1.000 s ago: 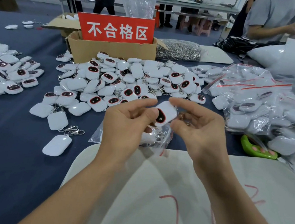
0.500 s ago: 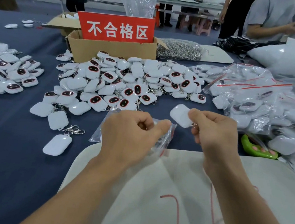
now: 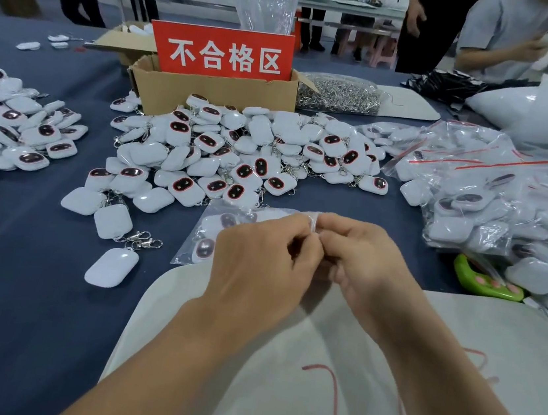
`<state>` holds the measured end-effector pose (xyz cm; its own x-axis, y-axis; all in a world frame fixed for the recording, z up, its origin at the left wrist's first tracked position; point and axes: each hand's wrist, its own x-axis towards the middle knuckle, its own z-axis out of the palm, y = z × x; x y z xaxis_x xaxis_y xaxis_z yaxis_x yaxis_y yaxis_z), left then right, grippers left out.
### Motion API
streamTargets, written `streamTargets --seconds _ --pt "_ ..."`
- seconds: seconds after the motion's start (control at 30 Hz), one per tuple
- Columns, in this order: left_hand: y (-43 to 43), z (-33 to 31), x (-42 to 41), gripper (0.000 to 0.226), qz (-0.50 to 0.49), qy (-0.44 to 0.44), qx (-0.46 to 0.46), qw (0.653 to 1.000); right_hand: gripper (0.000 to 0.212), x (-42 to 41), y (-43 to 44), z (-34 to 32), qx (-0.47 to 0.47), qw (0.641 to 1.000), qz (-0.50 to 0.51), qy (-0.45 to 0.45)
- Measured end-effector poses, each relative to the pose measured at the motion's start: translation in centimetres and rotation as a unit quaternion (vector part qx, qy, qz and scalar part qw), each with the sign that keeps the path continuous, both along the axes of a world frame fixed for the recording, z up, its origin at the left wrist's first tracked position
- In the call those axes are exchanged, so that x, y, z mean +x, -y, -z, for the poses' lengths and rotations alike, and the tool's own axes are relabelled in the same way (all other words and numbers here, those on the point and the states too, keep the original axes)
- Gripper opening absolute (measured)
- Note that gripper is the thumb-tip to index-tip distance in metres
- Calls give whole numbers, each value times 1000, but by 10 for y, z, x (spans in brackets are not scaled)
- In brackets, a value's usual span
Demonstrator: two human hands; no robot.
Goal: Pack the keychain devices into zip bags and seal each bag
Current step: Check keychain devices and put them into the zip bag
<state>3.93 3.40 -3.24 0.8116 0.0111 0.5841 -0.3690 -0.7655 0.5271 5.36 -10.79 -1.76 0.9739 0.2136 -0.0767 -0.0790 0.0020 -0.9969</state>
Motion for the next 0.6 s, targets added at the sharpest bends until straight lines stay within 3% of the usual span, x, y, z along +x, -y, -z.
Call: streamTargets --seconds 0.07,0.13,0.23,0.33,0.4,0.5,0.6 --pt "-3 2 2 27 33 -7 -27 999 36 2 0 2 25 999 -29 7" --pt "-5 2 2 30 47 -19 -43 998 41 5 2 6 -52 998 -3 36" --pt "-17 -4 10 36 -85 14 -125 988 47 12 13 13 -178 970 152 67" --pt "-42 -12 27 32 -200 9 -319 926 46 19 25 16 -182 944 258 92" --pt "-57 -14 34 28 -250 -3 -377 892 44 22 26 19 -197 935 279 95" --pt "-71 -11 40 18 -272 -50 -377 884 40 32 22 28 -234 921 302 73" --pt "-83 -6 45 12 -217 -136 -303 918 37 46 19 33 -238 920 302 74"
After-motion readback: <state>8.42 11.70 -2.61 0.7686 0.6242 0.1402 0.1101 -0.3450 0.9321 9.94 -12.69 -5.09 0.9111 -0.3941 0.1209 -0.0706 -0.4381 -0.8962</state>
